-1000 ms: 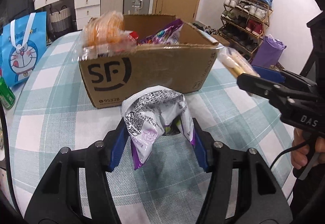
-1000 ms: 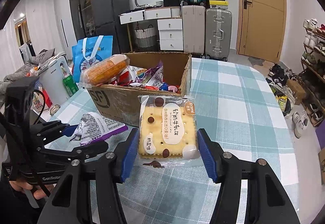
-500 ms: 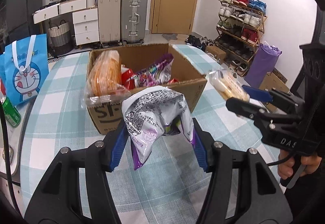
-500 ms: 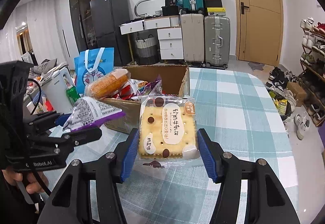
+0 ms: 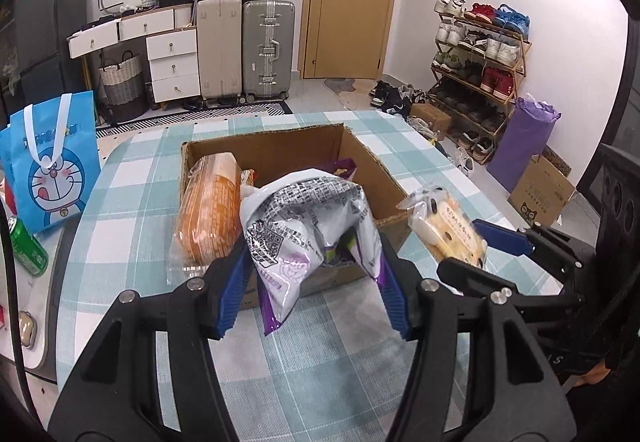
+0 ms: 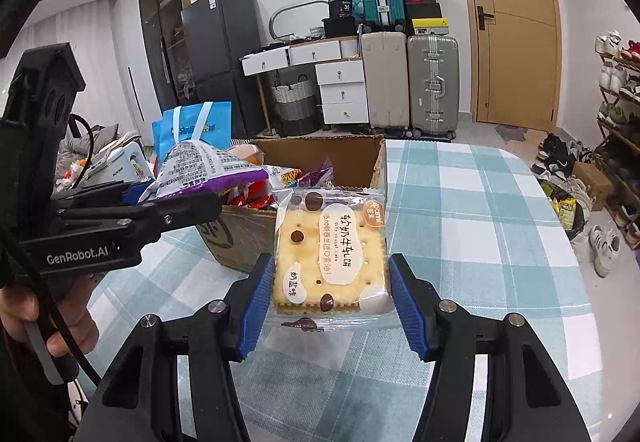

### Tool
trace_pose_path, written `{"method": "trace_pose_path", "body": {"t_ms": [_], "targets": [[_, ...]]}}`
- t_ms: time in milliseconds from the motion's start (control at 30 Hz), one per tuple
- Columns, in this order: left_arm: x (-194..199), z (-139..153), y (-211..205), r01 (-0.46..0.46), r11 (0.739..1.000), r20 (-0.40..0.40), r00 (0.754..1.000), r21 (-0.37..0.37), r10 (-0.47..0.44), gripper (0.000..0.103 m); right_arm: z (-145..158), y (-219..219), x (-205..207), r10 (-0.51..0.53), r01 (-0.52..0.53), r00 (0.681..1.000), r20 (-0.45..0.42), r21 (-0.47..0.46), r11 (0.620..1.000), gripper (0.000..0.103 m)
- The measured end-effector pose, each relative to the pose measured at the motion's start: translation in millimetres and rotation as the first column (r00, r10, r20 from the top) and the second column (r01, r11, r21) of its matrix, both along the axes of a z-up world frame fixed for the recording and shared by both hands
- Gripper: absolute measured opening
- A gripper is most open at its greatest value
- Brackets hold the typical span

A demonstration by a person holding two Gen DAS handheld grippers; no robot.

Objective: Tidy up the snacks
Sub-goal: 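Carry the chip bag with the left tool while the right tool carries the cracker packet over the box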

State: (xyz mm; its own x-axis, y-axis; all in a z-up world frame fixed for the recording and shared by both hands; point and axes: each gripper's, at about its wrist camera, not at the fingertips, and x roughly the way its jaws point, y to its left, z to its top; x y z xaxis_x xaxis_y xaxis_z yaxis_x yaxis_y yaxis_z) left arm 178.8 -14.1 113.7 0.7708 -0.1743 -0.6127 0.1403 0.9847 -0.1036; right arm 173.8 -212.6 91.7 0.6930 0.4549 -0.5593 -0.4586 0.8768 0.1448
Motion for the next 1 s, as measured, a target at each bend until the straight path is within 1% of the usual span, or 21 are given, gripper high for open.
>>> {"method": "trace_pose_path", "body": {"t_ms": [100, 233, 333, 433, 600, 733, 833, 933, 1000], "targets": [[7.2, 5.1, 1.9, -0.007, 1.000, 0.005, 1.000, 0.008, 0.007, 0.056, 1.4, 1.2, 3.5, 0.004, -0.004, 1.000, -0.004, 0.011, 1.000, 0.058], [19.8, 12.2, 1.7, -0.005, 1.000, 0.012, 1.000, 0.004, 0.005, 0.056, 3.3, 7.6, 11.2, 0.004, -0.004, 1.000, -0.001, -0.006, 1.000, 0.058], [28.7, 13.9, 1.5, -0.013, 1.000, 0.012, 1.000, 0.005, 0.013, 0.056, 4.1, 12.7, 17.2, 0.007, -0.007, 1.000, 0.000, -0.016, 1.000, 0.058], [33.2, 14.8, 3.2, -0.020, 1.000, 0.012, 1.000, 0.010, 0.020, 0.056, 6.6, 16.1, 24.9, 0.008, -0.008, 1.000, -0.003, -0.006, 1.000, 0.058], [45.7, 10.6, 9.8, -0.036, 0.999, 0.006, 0.999, 0.018, 0.036, 0.056, 11.1, 23.6, 42.5, 0.006, -0.006, 1.000, -0.019, 0.015, 1.000, 0.058], [55.5, 5.1, 11.9, -0.042, 0.999, 0.006, 0.999, 0.029, 0.042, 0.056, 12.8, 33.9, 54.2, 0.012, -0.012, 1.000, -0.026, 0.014, 1.000, 0.058], [65.0, 1.9, 15.1, -0.064, 0.997, 0.007, 0.998, 0.045, 0.064, 0.055, 10.8, 40.4, 65.9, 0.011, -0.010, 0.999, -0.039, 0.024, 1.000, 0.058], [73.6, -3.3, 20.5, -0.068, 0.997, -0.001, 0.998, 0.042, 0.068, 0.055, 7.7, 45.1, 75.9, 0.013, -0.011, 0.998, -0.056, 0.035, 0.999, 0.058], [77.6, -6.3, 21.9, -0.067, 0.996, 0.002, 0.998, 0.053, 0.067, 0.055, 6.3, 48.0, 80.6, 0.019, -0.017, 0.998, -0.059, 0.032, 0.999, 0.058]]}}
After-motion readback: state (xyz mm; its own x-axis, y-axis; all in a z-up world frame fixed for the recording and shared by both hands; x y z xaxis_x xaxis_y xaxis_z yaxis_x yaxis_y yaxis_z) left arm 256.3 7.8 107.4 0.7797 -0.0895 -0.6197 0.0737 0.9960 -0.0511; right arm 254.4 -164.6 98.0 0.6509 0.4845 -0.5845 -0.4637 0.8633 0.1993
